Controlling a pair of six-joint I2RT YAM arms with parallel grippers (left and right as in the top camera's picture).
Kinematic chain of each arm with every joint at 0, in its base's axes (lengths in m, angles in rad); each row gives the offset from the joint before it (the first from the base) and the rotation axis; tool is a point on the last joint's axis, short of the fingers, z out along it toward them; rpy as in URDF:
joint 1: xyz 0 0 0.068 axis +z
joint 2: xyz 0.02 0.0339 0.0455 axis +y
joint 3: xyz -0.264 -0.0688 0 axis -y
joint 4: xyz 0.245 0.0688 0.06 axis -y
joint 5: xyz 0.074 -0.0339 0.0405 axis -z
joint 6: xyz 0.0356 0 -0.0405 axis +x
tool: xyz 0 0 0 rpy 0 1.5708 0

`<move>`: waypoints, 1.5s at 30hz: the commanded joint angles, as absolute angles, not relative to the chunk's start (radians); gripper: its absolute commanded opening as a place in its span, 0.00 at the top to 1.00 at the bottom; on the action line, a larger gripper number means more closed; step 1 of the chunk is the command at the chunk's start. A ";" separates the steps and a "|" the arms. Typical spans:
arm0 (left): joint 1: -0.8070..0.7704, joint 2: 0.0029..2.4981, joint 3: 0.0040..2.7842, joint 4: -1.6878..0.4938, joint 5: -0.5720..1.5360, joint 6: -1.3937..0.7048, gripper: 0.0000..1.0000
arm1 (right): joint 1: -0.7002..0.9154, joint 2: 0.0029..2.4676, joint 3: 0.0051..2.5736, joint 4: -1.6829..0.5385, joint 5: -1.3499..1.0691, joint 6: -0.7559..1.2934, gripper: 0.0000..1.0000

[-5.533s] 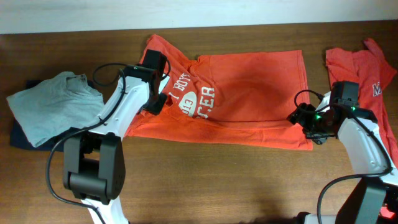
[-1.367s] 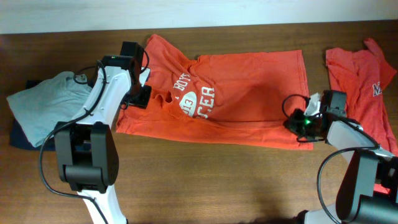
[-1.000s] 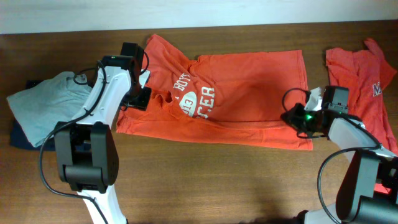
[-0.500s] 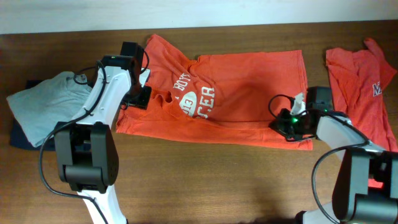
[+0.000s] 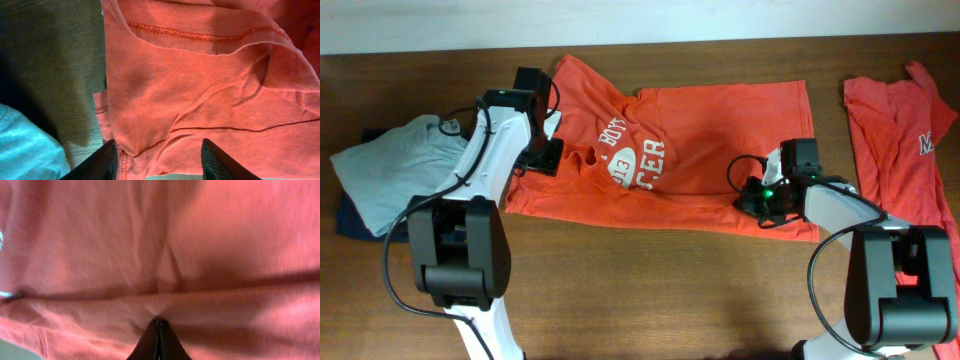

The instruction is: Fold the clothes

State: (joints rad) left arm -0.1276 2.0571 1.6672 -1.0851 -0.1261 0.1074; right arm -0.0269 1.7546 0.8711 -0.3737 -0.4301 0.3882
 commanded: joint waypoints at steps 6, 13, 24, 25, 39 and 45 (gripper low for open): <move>-0.125 2.050 1.684 -1.085 -0.116 0.095 0.46 | -0.031 1.768 0.873 -0.200 -0.403 0.372 0.96; -0.125 2.050 1.684 -1.085 -0.116 0.095 0.46 | -0.049 1.768 0.913 -0.273 -0.681 0.298 0.96; -0.125 2.050 1.684 -1.085 -0.115 0.095 0.42 | 0.098 1.770 0.913 -0.525 -0.484 0.020 0.96; -0.125 2.050 1.684 -1.085 -0.115 0.095 0.42 | 0.106 1.771 0.913 -0.518 -0.448 0.036 0.96; -0.125 2.050 1.684 -1.086 -0.115 0.095 0.42 | 0.117 1.774 0.915 -0.240 -0.257 0.180 0.96; -0.125 2.050 1.684 -1.085 -0.116 0.095 0.42 | 0.117 1.772 0.952 -0.296 -0.257 0.200 0.95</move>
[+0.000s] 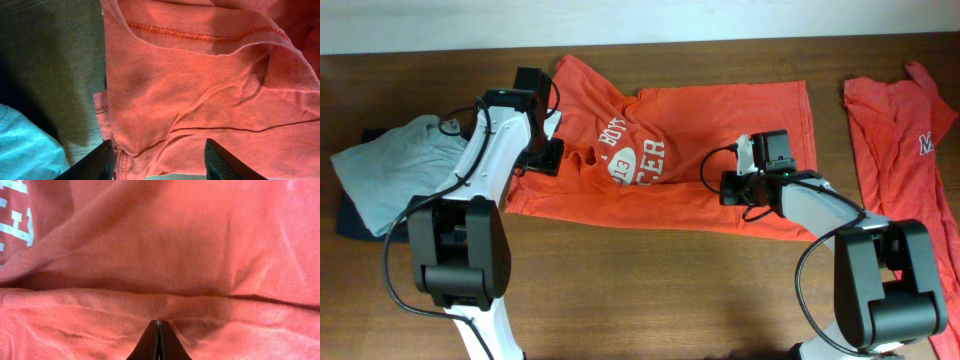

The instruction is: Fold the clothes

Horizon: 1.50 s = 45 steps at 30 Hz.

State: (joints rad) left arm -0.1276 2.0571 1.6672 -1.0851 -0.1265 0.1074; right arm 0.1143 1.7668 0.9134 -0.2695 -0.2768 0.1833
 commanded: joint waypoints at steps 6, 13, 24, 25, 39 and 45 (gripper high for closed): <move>-0.125 2.050 1.684 -1.088 -0.120 0.096 0.42 | 0.103 1.767 1.018 -0.410 -0.262 0.200 0.94; -0.098 2.045 1.707 -1.193 -0.179 0.094 0.42 | 0.002 1.723 1.217 -0.661 -0.329 0.197 0.80; 0.136 2.045 1.733 -1.325 0.085 0.126 0.30 | -0.120 1.647 1.394 -1.064 -0.370 0.192 0.55; 0.161 2.045 1.724 -1.336 0.143 0.137 0.32 | -0.121 1.643 1.394 -1.097 -0.370 0.192 0.53; 0.165 2.045 1.523 -1.142 0.215 0.174 0.36 | -0.119 1.669 1.390 -1.193 -0.363 0.205 0.16; 0.159 2.045 1.464 -1.051 0.213 0.174 0.56 | -0.121 1.749 1.384 -1.200 -0.363 0.227 0.16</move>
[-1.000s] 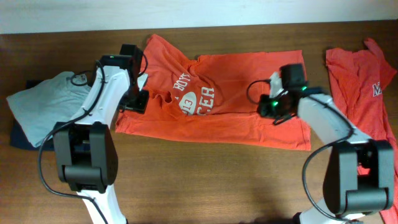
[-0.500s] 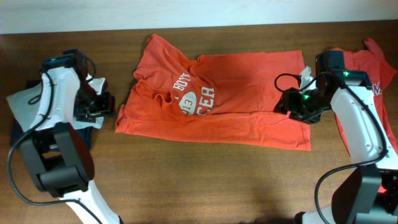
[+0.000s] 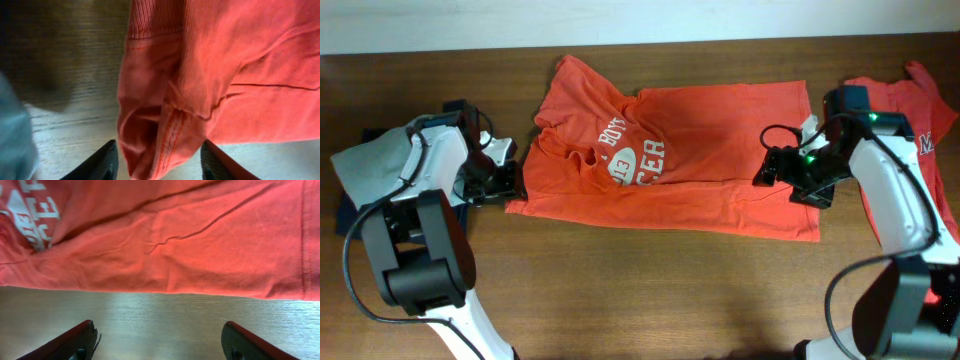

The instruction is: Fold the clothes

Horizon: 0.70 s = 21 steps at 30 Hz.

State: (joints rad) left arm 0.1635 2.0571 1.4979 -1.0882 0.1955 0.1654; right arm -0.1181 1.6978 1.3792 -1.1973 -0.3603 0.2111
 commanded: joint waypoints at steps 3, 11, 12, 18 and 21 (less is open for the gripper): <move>0.159 2.045 1.442 -1.018 0.207 0.174 0.75 | -0.133 1.777 1.384 -1.190 -0.363 0.227 0.15; 0.162 2.045 1.440 -1.024 0.150 0.144 0.97 | -0.250 1.843 1.368 -1.232 -0.362 0.217 0.15; 0.162 2.045 1.440 -1.025 0.150 0.144 0.97 | -0.263 1.849 1.352 -1.230 -0.362 0.215 0.15; 0.162 2.045 1.440 -1.032 0.150 0.143 0.95 | -0.400 1.879 1.194 -1.084 -0.328 0.226 0.21; 0.162 2.045 1.440 -1.032 0.150 0.120 0.94 | -0.443 1.885 1.145 -1.022 -0.353 0.218 0.27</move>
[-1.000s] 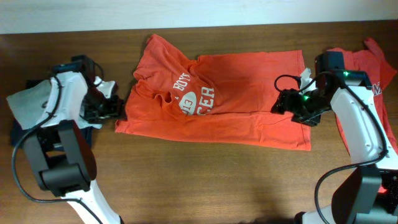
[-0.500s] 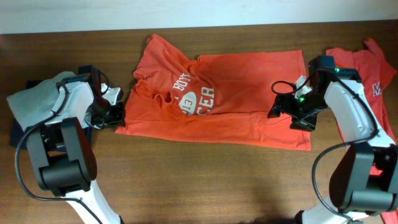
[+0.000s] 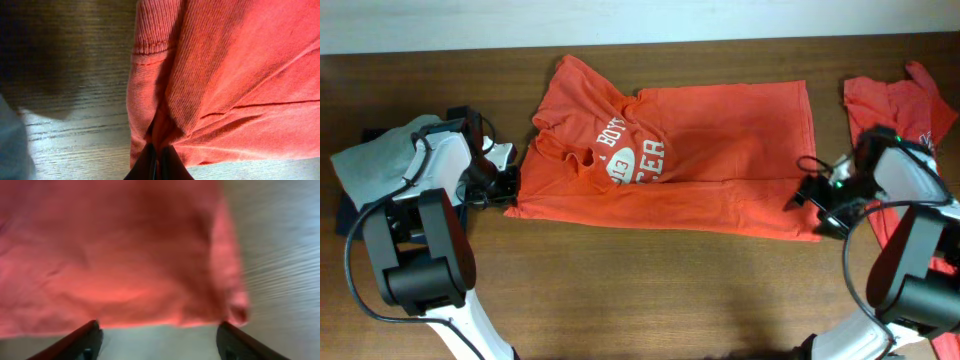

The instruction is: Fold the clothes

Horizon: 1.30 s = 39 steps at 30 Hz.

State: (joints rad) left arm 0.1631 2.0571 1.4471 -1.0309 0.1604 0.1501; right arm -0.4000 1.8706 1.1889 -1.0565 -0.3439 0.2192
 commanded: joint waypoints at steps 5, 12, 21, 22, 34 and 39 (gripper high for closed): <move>0.162 2.045 1.440 -1.042 0.153 0.120 0.92 | -0.458 1.885 1.110 -0.912 -0.358 0.189 0.33; 0.162 2.045 1.440 -1.058 0.152 0.121 0.92 | -0.458 1.887 1.086 -0.825 -0.355 0.135 0.63; 0.162 2.045 1.440 -1.076 0.132 0.120 0.94 | -0.459 1.887 1.087 -0.845 -0.192 0.140 0.96; 0.162 2.045 1.440 -1.086 0.112 0.119 0.97 | -0.459 1.887 1.087 -0.846 -0.160 0.161 0.96; 0.162 2.045 1.441 -1.151 0.082 0.099 0.92 | -0.459 1.887 1.087 -0.886 0.056 0.359 0.96; 0.162 2.044 1.480 -1.187 0.081 0.099 0.69 | -0.459 1.887 1.088 -0.889 0.065 0.361 0.81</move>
State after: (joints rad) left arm 0.1631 2.0571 1.4475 -1.1641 0.0990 0.1009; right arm -0.4503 1.8595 1.1091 -0.8894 -0.0914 0.3325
